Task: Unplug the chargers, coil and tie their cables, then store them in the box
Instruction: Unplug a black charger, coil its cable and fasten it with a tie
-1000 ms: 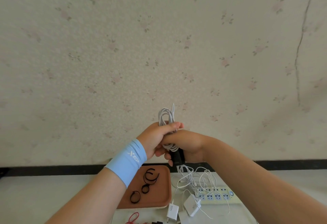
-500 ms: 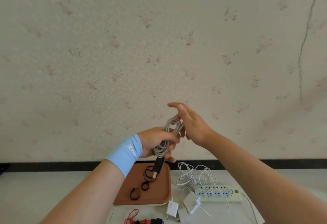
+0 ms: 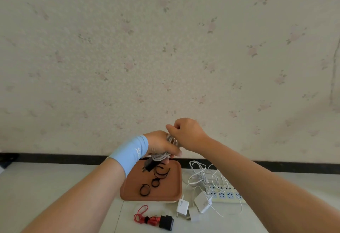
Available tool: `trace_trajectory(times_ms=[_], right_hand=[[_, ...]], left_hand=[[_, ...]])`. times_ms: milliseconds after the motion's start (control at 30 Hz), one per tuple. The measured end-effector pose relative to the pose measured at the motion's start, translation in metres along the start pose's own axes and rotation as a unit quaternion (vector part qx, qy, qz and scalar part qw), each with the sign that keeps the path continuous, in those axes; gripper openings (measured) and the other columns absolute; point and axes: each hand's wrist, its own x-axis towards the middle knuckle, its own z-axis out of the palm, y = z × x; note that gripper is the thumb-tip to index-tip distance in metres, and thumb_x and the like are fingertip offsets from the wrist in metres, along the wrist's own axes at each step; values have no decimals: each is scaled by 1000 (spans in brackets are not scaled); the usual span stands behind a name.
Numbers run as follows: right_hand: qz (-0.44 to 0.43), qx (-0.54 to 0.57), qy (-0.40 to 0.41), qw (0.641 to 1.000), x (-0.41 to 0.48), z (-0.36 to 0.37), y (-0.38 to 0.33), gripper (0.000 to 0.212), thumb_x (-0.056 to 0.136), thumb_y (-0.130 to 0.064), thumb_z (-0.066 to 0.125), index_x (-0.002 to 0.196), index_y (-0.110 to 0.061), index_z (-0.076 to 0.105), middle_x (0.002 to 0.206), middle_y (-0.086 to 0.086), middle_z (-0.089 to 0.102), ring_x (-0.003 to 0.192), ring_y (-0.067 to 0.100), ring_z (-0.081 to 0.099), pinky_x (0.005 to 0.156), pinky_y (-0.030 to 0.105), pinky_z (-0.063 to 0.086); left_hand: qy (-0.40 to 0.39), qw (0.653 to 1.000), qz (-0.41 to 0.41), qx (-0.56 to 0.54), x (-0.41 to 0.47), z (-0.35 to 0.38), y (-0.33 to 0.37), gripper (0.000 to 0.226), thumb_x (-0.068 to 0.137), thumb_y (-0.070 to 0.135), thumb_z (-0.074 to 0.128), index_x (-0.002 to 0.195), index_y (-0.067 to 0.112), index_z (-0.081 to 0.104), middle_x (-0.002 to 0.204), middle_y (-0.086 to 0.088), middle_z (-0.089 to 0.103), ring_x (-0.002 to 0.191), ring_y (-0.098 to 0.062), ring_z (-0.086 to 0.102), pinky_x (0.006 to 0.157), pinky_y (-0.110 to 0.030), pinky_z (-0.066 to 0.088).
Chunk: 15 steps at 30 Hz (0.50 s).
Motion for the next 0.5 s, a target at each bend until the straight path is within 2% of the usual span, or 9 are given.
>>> trace_trajectory(times_ms=[133, 200, 300, 433, 500], right_hand=[[60, 58, 8, 997, 10, 6, -2, 39, 102, -36, 51, 69, -15, 54, 62, 0, 55, 50, 13, 45, 46, 24, 35], [58, 57, 7, 997, 13, 12, -2, 40, 102, -37, 51, 68, -16, 54, 63, 0, 56, 51, 14, 46, 48, 25, 35], [18, 30, 3, 999, 12, 31, -2, 44, 103, -43, 49, 67, -17, 53, 64, -1, 55, 59, 15, 48, 52, 27, 36], [-16, 46, -25, 999, 10, 60, 6, 40, 102, -46, 50, 71, -23, 55, 70, -5, 56, 63, 9, 50, 56, 25, 37], [-9, 36, -38, 999, 14, 72, 11, 32, 101, -42, 54, 75, -23, 57, 75, -6, 59, 67, 7, 52, 57, 24, 40]], left_hand=[[93, 996, 4, 11, 6, -6, -12, 25, 72, 30, 80, 85, 14, 67, 66, -5, 70, 57, -19, 61, 65, -29, 53], [81, 996, 4, 30, 6, -7, -16, 15, 78, 26, 74, 77, 13, 66, 64, -1, 71, 55, -17, 60, 62, -26, 52], [46, 995, -11, 83, 6, -7, -30, 27, 89, 24, 60, 66, 9, 59, 54, -1, 62, 55, -18, 59, 73, -31, 56], [17, 995, -26, 95, 9, -10, -58, 29, 94, 29, 56, 75, 7, 58, 54, -2, 56, 56, -19, 58, 84, -40, 57], [12, 994, -31, 102, 9, -8, -66, 28, 93, 29, 59, 74, 8, 59, 59, -2, 58, 59, -19, 60, 77, -35, 56]])
